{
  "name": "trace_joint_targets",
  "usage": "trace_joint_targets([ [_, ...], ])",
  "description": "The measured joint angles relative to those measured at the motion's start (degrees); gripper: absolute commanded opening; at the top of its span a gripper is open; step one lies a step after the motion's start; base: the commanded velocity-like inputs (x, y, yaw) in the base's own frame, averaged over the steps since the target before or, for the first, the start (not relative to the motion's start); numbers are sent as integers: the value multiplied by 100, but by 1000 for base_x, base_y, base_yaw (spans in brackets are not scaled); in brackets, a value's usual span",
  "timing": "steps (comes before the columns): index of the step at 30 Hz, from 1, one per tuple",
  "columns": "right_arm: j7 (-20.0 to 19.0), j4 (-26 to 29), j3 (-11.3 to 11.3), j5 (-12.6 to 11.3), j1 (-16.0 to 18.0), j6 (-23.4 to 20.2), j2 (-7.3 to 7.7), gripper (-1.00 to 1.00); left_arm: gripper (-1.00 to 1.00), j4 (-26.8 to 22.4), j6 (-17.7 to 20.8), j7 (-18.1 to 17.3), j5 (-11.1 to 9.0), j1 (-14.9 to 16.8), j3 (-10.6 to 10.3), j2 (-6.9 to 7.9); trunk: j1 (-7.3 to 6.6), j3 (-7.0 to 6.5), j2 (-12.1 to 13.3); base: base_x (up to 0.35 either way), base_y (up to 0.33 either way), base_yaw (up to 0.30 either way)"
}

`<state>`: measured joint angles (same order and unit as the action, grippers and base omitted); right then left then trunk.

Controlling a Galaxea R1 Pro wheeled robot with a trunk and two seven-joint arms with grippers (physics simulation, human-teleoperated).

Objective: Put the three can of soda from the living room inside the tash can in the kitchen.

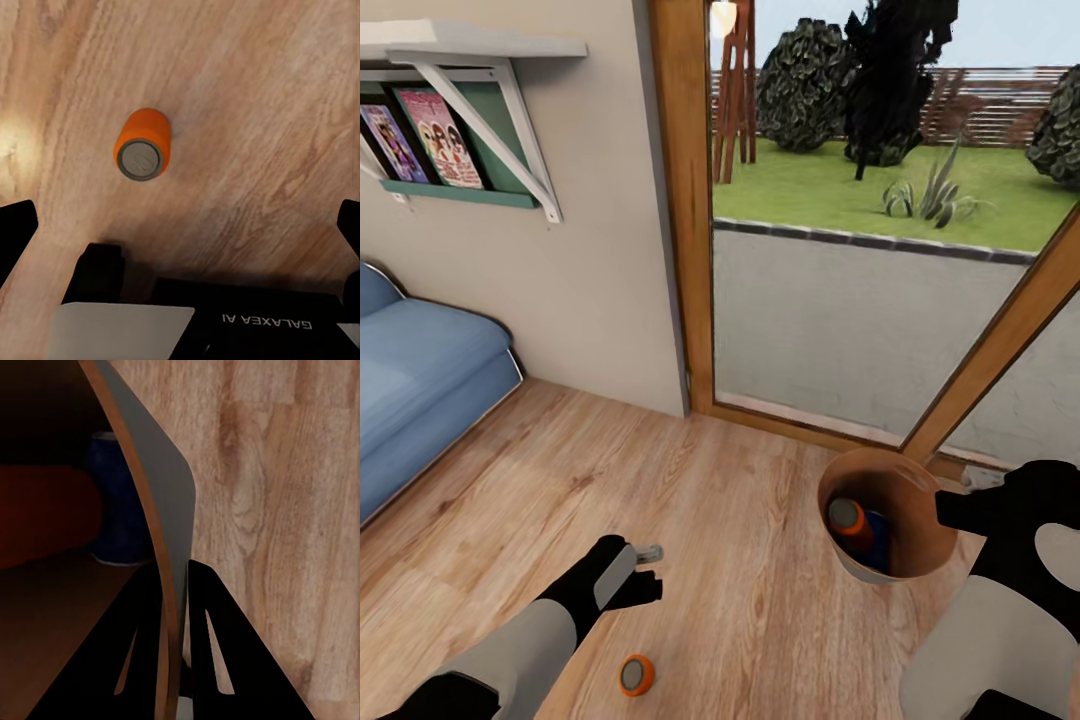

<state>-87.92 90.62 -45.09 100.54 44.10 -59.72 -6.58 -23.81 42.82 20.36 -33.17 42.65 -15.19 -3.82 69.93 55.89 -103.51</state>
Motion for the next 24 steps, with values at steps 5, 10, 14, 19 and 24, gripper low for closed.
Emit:
trace_joint_targets([
  [5, 2, 0, 0, -5, 0, 0, -2, -100, 100, 7, -13, -258, -7, -2, 6, 16, 110, 90, -201, 0, 0, 0],
  [10, -2, 0, 1, 0, 0, 0, -6, -100, 100, 8, -15, -376, -5, -2, 12, 25, 110, 90, -202, 0, 0, 0],
  [14, 1, 0, 1, -1, 1, 0, -8, -100, 100, 8, -17, -394, 15, -2, 25, 77, 110, 90, -202, 0, 0, 0],
  [19, -1, 0, 1, 1, -1, 0, -9, -100, 100, 8, -25, -395, 18, -2, 32, 265, 110, 90, -202, 0, 0, 0],
  [24, 2, 0, 1, 3, -2, 0, -7, -100, 100, 8, -105, -393, 24, -2, 34, 387, 110, 90, -202, 0, 0, 0],
])
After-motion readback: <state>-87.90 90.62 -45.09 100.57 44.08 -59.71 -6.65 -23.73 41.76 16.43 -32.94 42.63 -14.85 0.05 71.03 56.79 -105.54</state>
